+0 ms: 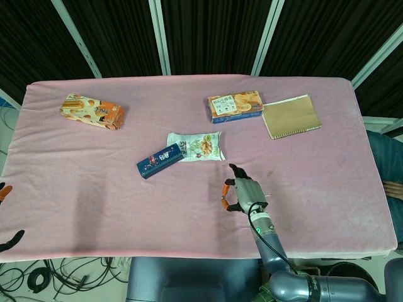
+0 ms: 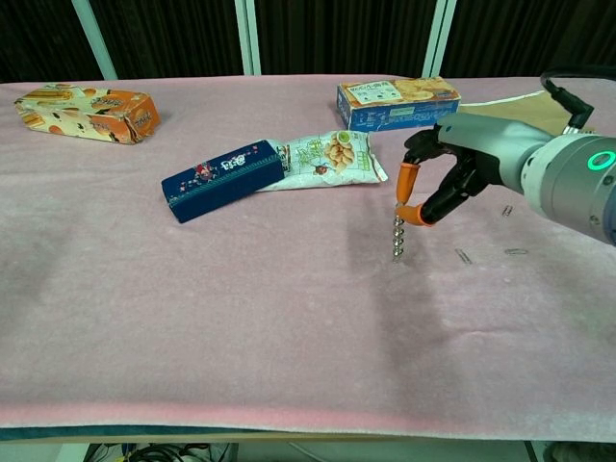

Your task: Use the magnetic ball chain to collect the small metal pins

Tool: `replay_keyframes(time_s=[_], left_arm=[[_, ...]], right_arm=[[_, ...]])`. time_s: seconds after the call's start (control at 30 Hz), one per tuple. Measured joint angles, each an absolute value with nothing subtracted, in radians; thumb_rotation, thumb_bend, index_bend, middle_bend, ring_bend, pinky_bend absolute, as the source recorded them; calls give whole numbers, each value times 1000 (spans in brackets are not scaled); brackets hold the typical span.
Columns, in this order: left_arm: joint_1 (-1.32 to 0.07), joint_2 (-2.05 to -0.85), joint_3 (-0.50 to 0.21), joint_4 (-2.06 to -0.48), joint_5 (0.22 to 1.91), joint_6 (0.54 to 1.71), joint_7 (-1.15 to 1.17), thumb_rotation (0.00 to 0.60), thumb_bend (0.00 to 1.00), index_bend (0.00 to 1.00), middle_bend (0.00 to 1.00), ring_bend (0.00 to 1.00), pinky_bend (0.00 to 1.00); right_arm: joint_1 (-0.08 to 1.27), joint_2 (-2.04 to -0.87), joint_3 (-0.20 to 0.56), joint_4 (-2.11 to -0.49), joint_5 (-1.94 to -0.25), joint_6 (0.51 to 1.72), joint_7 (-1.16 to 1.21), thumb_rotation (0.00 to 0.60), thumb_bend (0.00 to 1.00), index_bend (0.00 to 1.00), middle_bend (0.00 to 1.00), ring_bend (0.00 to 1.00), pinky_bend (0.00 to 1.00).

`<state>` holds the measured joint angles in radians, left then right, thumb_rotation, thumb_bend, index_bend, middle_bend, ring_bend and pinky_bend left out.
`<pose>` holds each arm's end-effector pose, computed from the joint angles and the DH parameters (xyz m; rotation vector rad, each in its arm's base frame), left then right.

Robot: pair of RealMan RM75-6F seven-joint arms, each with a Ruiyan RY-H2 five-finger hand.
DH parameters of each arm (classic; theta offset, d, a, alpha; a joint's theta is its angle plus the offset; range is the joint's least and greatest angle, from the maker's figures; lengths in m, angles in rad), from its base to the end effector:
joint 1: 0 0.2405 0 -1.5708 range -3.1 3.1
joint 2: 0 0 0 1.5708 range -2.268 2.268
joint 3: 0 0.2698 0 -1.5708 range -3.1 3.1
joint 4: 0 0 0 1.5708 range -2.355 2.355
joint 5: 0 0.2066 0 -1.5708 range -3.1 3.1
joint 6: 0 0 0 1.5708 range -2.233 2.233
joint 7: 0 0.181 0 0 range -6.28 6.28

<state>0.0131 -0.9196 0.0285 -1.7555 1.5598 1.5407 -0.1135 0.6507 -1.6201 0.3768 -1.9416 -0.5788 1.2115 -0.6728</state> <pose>-0.3171 0.1707 0.2115 -1.3610 -1.0036 -0.8885 -0.1121 -0.3339 -0.0221 1.5182 -1.4775 0.9128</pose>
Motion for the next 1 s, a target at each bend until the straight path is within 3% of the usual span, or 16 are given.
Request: replay_keyframes(time_s=[1.0], left_arm=[[14,-921,24,-1758,1546,1536,-104,600,223,68,15,0,0]], right_arm=[[751,-1647,383,-1782,-466,1159,-585,600,369,604,2,20,200]])
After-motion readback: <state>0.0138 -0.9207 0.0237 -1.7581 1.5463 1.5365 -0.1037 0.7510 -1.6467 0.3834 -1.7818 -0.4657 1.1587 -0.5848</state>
